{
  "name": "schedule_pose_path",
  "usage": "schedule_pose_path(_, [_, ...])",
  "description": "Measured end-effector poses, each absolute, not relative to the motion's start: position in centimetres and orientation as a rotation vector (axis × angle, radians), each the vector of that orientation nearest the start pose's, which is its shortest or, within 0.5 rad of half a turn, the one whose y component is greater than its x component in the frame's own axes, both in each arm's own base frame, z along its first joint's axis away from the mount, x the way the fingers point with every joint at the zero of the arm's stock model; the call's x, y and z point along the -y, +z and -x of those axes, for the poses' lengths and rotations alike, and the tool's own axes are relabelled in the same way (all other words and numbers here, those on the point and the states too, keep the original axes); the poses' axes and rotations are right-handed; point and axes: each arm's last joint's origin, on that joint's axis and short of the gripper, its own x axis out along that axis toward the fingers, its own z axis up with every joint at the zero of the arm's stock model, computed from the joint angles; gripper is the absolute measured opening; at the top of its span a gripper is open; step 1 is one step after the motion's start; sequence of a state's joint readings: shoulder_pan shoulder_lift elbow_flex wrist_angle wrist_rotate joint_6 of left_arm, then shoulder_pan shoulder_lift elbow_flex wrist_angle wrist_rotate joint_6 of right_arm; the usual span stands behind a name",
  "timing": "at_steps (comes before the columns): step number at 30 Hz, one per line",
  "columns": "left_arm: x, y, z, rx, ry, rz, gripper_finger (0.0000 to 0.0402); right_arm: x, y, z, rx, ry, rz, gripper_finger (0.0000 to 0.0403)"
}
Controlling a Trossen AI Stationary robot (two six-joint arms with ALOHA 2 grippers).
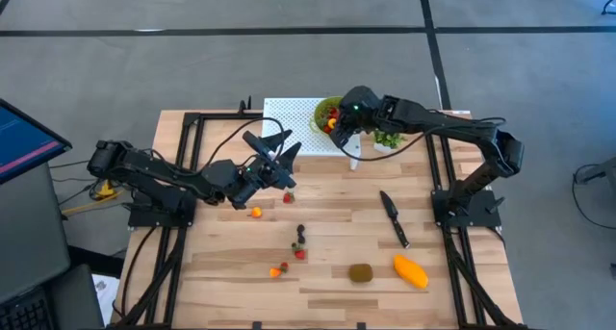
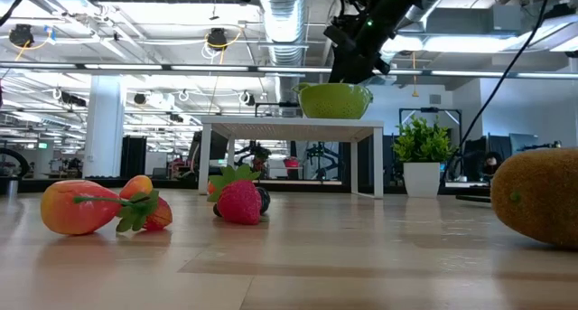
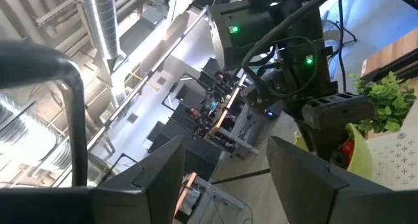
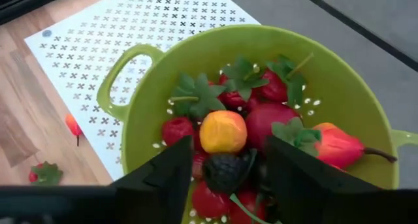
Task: Pick & Place Fruit
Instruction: Put the yellow pear into the green strainer bowl
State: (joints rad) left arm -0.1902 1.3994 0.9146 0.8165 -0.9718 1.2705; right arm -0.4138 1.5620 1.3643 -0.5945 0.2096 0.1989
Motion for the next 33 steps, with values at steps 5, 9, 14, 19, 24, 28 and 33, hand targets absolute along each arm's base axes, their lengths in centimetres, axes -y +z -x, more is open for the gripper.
schedule_pose_path(5, [3.4, 33.0, -29.8, -0.256, 0.844, -1.001, 0.0209, 13.9, 32.4, -30.2, -0.744, -0.669, -0.268, 0.0223])
schedule_pose_path(9, [3.6, 32.9, -29.7, -0.267, 0.853, -0.994, 0.0209, 12.6, 35.6, -30.0, -0.696, -0.637, -0.258, 0.0231])
schedule_pose_path(14, [4.5, 32.9, -29.5, -0.268, 0.841, -0.989, 0.0209, 8.5, 39.5, -30.2, -0.553, -0.532, -0.275, 0.0218])
schedule_pose_path(19, [5.8, 32.8, -29.2, -0.295, 0.845, -0.986, 0.0209, 3.2, 40.8, -30.6, -0.512, -0.369, -0.261, 0.0193])
schedule_pose_path(24, [7.2, 32.8, -28.8, -0.269, 0.813, -0.948, 0.0209, -2.4, 40.4, -31.0, -0.538, -0.239, -0.232, 0.0163])
schedule_pose_path(28, [8.3, 31.9, -28.5, -0.223, 0.771, -0.854, 0.0209, -6.8, 39.6, -30.4, -0.577, -0.237, -0.182, 0.0135])
schedule_pose_path(33, [10.3, 29.6, -27.6, -0.140, 0.626, -0.745, 0.0209, -10.9, 38.8, -29.3, -0.602, -0.241, -0.114, 0.0103])
